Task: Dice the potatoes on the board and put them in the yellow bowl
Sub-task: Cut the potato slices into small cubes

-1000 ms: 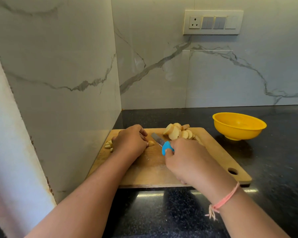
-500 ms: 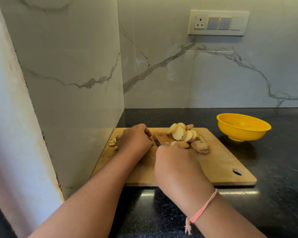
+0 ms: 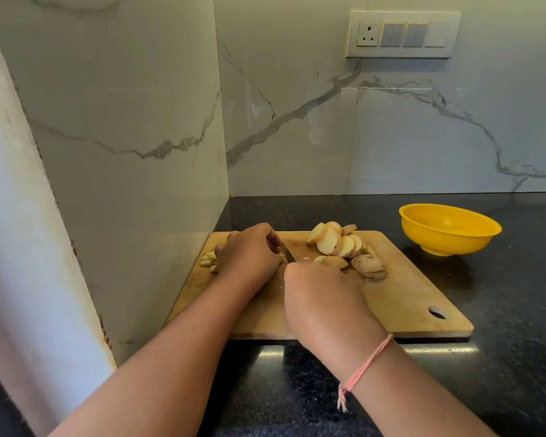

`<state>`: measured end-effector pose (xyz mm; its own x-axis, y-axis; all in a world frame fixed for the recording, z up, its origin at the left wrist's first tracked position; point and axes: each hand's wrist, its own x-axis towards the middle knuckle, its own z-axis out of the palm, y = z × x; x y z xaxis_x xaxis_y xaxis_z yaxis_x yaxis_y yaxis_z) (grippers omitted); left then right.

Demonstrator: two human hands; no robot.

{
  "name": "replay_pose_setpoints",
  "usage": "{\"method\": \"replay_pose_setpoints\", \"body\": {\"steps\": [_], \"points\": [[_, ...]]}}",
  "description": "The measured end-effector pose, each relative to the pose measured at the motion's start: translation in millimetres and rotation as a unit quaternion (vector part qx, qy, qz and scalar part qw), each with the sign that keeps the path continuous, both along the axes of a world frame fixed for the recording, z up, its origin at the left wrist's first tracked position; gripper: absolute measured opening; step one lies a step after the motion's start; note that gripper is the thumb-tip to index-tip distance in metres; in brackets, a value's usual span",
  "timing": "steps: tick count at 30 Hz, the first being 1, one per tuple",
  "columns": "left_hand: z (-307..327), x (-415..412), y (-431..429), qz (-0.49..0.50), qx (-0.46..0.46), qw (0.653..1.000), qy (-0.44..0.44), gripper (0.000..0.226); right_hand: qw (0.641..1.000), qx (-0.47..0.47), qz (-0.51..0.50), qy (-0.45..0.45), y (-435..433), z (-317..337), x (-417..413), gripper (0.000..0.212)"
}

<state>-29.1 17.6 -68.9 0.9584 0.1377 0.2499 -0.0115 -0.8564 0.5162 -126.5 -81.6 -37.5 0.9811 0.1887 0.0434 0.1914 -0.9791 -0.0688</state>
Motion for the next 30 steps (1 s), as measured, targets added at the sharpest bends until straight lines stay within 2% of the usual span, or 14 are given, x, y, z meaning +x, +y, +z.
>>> {"method": "replay_pose_setpoints", "body": {"steps": [10,23,26,30], "points": [[-3,7,0,-0.002,-0.045,0.999,0.021,0.022,1.0,0.01,0.018,0.021,-7,0,2,0.03],[-5,7,0,0.015,-0.035,0.999,0.022,0.028,0.999,0.012,0.029,0.012,-10,1,3,0.028],[-5,9,1,0.017,-0.038,0.999,0.027,0.027,0.999,0.018,0.037,-0.016,-10,-4,-2,0.028],[-5,9,1,0.02,-0.031,0.999,0.027,0.026,0.999,0.018,0.033,-0.001,-12,-2,-5,0.029]]}}
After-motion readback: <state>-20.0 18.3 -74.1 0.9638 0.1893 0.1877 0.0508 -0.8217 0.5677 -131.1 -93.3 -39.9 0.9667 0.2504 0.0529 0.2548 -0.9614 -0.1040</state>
